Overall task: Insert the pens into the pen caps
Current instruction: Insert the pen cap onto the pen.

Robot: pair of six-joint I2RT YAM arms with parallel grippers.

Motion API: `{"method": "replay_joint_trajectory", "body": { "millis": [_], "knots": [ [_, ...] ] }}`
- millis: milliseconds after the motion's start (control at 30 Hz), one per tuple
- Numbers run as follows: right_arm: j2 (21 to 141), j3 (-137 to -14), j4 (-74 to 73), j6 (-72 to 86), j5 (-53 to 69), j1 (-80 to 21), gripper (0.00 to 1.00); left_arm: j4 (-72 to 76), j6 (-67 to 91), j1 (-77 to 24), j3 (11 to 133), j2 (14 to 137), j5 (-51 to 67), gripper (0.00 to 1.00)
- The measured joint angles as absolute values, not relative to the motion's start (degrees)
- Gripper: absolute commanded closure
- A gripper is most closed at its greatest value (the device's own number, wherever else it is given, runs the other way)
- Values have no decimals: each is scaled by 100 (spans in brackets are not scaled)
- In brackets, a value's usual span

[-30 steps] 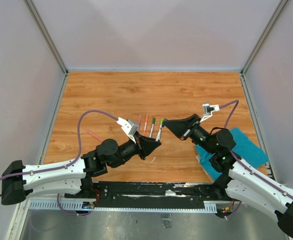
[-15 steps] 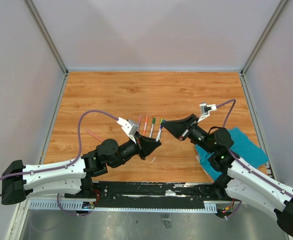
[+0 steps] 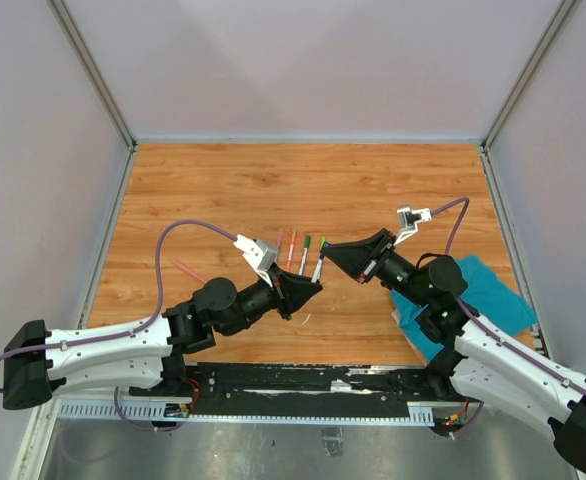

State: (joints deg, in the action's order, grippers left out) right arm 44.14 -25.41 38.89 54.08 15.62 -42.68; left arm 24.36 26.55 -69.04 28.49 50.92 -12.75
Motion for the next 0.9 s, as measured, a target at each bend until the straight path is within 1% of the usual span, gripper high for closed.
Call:
{"method": "replay_joint_trajectory", "body": {
  "millis": [900],
  "knots": [
    [4331,-2436,3723,5275,1774,-4307,99,2392,2655,-6914,2849,5133,-1275,100]
  ]
}}
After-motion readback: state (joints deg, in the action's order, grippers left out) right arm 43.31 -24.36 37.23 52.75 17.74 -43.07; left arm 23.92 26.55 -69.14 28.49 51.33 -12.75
